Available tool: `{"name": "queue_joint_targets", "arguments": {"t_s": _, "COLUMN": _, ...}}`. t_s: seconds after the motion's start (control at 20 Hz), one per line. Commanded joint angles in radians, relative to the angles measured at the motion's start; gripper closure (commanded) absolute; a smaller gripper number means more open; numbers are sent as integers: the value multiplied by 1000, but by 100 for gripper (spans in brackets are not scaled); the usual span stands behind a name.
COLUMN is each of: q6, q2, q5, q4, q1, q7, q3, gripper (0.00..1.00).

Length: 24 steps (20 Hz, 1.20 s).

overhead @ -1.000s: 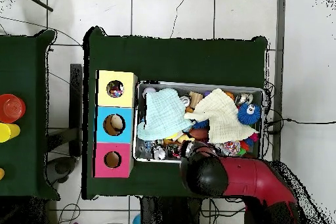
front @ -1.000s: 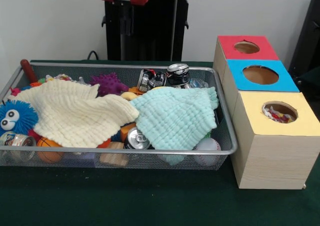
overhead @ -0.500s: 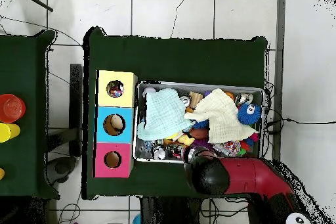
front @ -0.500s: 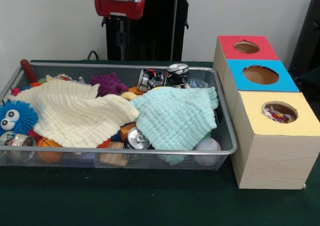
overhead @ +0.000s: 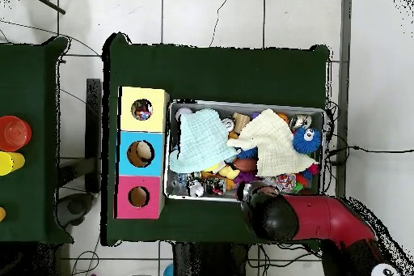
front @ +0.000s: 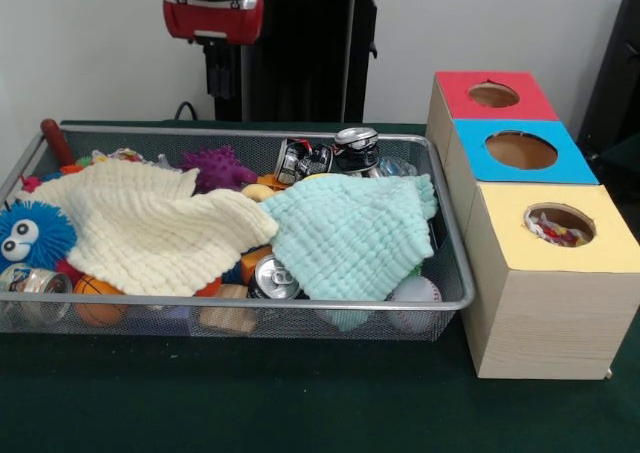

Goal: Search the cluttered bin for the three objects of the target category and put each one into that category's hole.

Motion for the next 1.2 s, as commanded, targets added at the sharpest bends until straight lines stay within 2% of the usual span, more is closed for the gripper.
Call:
{"name": "queue_joint_targets", "arguments": {"t_s": 0.05, "q6": -7, "q2": 63, "q5": -139, "q4": -87, "q1": -128, "q7": -326, "q3": 182, "gripper": 100}}
{"name": "queue_joint_targets", "arguments": {"t_s": 0.25, "q6": 11, "q2": 102, "q5": -208, "q4": -127, "q1": -179, "q7": -381, "q3": 241, "gripper": 100}}
{"name": "queue_joint_targets", "arguments": {"t_s": 0.45, "q6": -5, "q2": 122, "q5": -255, "q4": -143, "q1": -208, "q7": -361, "q3": 289, "gripper": 100}}
{"name": "queue_joint_targets", "arguments": {"t_s": 0.8, "q6": -4, "q2": 133, "q5": -300, "q4": -147, "q1": -269, "q7": -355, "q3": 377, "gripper": 100}}
{"name": "queue_joint_targets", "arguments": {"t_s": 1.05, "q6": 10, "q2": 145, "q5": -326, "q4": -155, "q1": -278, "q7": -331, "q3": 403, "gripper": 100}}
{"name": "queue_joint_targets", "arguments": {"t_s": 1.2, "q6": 39, "q2": 155, "q5": -340, "q4": -175, "q1": -282, "q7": -346, "q3": 416, "gripper": 100}}
